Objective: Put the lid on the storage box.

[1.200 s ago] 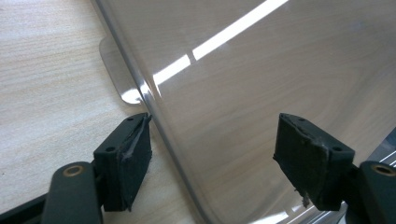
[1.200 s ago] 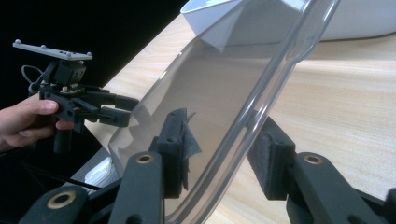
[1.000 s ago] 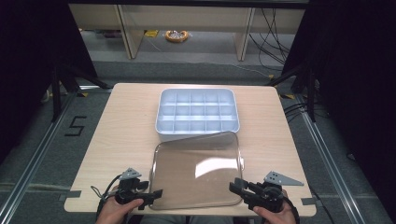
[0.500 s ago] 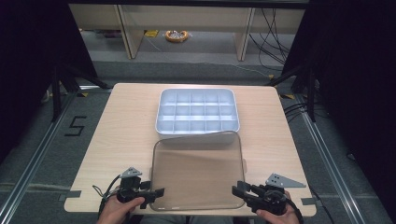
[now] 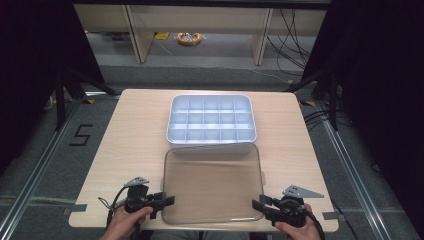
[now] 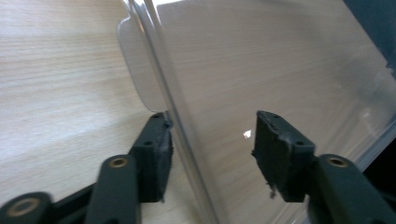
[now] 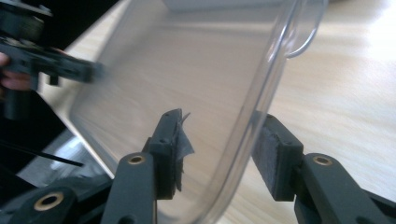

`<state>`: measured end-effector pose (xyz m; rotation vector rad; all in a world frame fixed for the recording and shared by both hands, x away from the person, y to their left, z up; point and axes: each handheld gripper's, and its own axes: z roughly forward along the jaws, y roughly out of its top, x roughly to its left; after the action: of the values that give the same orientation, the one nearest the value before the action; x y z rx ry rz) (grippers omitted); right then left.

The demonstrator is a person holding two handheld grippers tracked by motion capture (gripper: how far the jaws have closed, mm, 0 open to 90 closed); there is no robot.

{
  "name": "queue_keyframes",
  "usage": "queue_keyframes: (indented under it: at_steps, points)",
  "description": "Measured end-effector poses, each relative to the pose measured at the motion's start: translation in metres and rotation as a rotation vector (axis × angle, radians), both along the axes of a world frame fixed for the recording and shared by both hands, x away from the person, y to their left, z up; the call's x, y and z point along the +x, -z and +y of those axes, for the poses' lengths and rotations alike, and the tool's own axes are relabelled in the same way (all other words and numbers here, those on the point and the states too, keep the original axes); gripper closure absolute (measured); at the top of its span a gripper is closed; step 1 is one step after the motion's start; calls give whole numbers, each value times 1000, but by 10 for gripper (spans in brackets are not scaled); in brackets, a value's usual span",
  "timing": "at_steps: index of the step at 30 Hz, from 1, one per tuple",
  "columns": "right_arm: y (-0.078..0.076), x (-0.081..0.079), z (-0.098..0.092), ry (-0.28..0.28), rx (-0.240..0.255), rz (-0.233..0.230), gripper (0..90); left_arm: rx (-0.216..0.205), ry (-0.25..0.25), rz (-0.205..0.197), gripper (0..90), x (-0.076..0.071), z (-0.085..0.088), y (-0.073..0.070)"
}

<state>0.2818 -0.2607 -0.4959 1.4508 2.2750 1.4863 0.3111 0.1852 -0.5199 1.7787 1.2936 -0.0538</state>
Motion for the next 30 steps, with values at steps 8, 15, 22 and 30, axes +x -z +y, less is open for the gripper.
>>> queue_keyframes:
  at_steps: [8,15,22,30]
  points:
    - [8,3,3,16,-77,63,589,21,-29,-120,590,-5,2,-12]
    - [8,4,6,52,-80,78,592,24,-30,-128,607,-8,2,-16]
    - [0,6,7,88,-84,29,599,56,-28,-186,617,-11,-1,-28]
    - [-23,32,7,116,-54,-45,572,57,-23,-248,615,12,-4,-52]
